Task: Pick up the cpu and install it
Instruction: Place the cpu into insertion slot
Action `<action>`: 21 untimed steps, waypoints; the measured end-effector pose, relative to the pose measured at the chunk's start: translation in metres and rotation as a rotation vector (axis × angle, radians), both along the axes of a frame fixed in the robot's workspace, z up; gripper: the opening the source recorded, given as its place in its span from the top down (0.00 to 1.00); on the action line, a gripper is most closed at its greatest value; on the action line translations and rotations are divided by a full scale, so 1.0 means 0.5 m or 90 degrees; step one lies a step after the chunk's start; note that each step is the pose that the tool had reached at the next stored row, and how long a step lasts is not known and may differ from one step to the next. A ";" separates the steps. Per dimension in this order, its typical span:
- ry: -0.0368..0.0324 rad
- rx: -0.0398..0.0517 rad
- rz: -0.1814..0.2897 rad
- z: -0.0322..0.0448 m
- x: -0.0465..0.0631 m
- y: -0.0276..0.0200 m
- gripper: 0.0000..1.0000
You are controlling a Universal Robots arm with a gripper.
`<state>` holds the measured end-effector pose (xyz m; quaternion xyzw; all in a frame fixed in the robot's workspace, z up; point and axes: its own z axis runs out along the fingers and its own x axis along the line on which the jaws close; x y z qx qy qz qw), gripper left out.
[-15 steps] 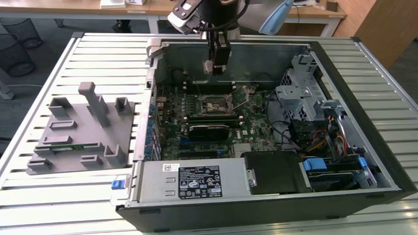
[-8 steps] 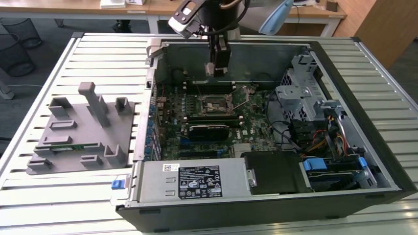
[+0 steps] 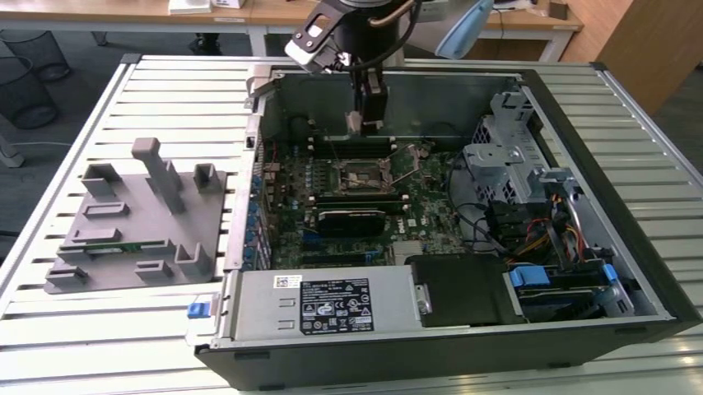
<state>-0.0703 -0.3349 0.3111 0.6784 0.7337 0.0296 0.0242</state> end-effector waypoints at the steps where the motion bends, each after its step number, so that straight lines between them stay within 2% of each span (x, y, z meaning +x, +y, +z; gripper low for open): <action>1: 0.0000 0.0006 0.000 -0.004 0.000 0.0000 0.47; 8: 0.0000 0.0013 0.000 -0.029 0.000 -0.0001 0.47; 12: 0.0000 0.0013 0.000 -0.044 0.000 -0.0043 0.47; 15: -0.0001 0.0017 0.000 -0.051 0.000 -0.0098 0.47; 21: 0.0000 0.0016 0.000 -0.066 0.000 -0.0098 0.47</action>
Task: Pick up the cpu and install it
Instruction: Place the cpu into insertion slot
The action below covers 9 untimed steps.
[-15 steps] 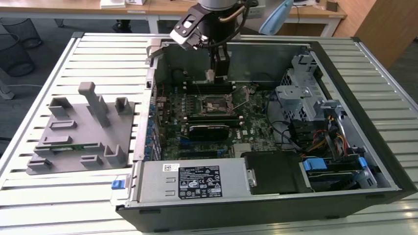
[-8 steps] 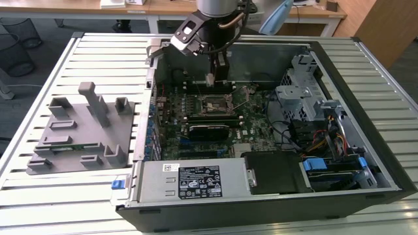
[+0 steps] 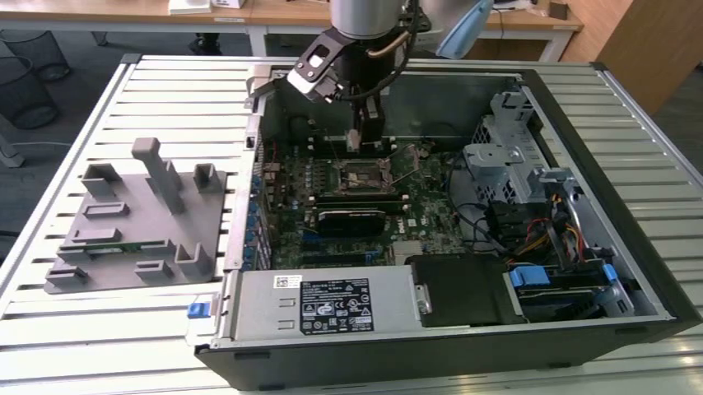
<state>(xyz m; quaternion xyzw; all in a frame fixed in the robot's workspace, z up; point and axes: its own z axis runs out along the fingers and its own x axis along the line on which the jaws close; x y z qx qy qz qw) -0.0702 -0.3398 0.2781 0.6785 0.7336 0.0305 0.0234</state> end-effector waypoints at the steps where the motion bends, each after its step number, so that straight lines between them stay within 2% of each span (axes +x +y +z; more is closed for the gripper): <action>1: 0.0002 0.0000 0.000 -0.003 0.000 0.0000 0.47; 5: 0.0015 -0.0001 0.000 -0.012 0.003 0.0011 0.47; 9: 0.0031 0.0000 0.000 -0.021 0.008 0.0066 0.47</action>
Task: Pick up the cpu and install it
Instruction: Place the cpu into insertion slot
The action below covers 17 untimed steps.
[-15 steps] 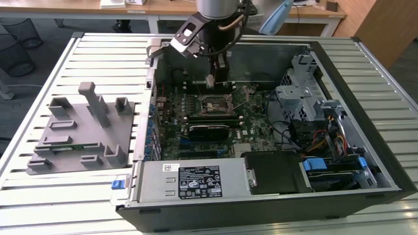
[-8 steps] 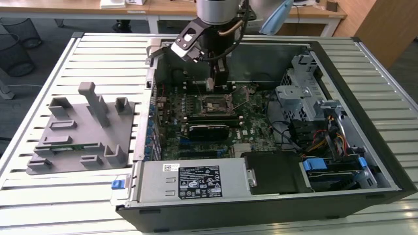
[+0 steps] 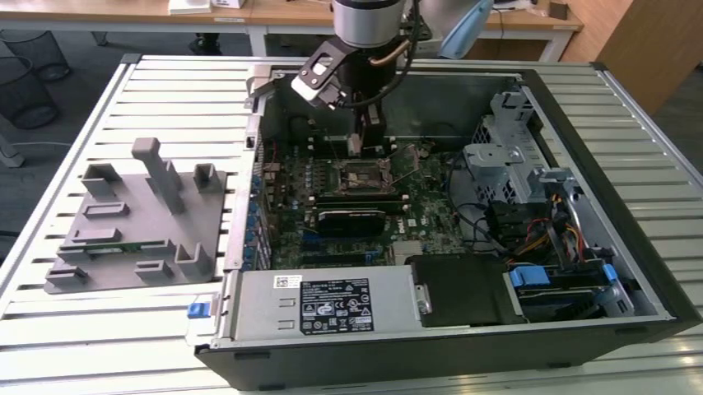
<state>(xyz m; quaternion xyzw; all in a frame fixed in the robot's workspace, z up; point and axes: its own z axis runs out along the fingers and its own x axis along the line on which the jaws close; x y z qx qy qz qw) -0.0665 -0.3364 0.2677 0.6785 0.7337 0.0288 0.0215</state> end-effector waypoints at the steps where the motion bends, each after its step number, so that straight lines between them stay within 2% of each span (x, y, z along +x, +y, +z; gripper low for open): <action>1: 0.0005 0.0001 0.000 -0.002 0.001 0.0006 0.47; 9: 0.0021 -0.0001 -0.002 -0.022 0.004 0.0012 0.47; 17: 0.0021 -0.0001 -0.015 -0.038 0.004 0.0067 0.47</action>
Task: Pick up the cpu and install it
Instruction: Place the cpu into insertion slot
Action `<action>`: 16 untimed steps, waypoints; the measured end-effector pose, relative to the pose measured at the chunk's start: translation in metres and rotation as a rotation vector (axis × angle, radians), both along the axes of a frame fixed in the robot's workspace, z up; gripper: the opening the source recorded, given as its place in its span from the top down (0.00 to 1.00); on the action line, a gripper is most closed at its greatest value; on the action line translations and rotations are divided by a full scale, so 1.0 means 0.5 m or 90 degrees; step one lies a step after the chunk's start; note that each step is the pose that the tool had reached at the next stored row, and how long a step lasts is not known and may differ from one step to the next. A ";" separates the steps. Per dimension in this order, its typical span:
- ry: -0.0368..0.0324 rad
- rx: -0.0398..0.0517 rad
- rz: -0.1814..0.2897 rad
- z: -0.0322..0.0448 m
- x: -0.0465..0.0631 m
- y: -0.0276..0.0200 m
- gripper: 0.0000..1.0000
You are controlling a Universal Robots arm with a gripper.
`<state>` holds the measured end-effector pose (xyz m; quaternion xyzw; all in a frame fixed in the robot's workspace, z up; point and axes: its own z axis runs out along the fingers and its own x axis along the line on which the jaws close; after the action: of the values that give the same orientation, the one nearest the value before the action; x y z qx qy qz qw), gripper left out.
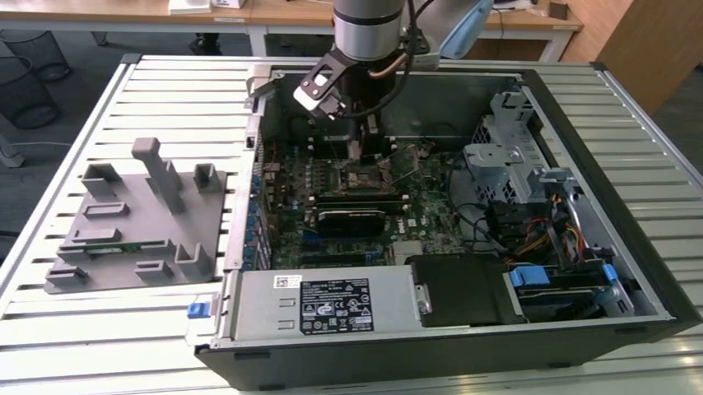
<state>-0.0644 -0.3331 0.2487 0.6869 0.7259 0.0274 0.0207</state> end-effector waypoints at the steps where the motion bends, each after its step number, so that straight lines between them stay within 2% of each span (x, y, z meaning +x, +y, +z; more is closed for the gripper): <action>1: 0.0000 0.0000 0.000 -0.002 0.000 0.0000 0.47; 16: 0.0000 0.0000 0.000 -0.040 0.000 0.0001 0.47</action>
<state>-0.0644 -0.3331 0.2289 0.6872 0.7257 0.0274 0.0207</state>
